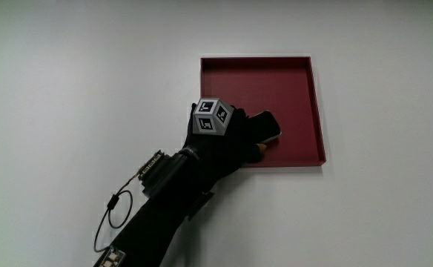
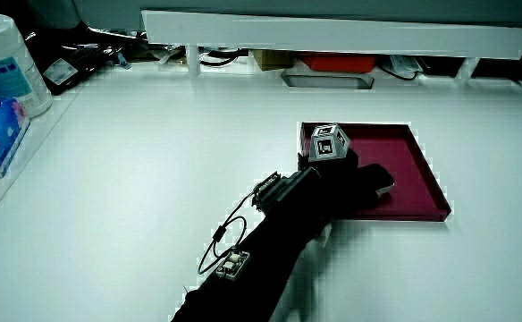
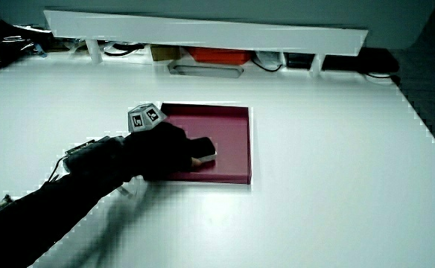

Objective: Place eraser

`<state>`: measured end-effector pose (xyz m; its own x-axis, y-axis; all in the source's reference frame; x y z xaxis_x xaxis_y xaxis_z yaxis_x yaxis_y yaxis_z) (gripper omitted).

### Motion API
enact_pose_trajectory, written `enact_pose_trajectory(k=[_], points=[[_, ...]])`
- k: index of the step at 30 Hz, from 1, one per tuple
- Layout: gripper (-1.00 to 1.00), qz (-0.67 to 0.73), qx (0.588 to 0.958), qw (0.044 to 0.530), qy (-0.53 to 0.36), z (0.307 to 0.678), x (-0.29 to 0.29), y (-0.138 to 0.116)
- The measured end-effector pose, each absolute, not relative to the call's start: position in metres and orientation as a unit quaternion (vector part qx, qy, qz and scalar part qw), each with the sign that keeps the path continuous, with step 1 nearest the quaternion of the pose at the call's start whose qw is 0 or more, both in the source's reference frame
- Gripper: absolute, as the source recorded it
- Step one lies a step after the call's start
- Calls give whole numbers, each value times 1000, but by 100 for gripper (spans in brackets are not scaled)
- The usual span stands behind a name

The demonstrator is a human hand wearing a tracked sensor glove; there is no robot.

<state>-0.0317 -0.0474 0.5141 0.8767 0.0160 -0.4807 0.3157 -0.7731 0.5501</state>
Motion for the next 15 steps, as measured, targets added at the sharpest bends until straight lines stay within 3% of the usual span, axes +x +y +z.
enact_pose_trajectory(k=[6, 9, 15], points=[[-89, -283, 899, 311, 126, 488, -55, -53], [-100, -290, 884, 331, 157, 458, -64, -53], [-100, -270, 881, 334, 199, 437, -87, -53]])
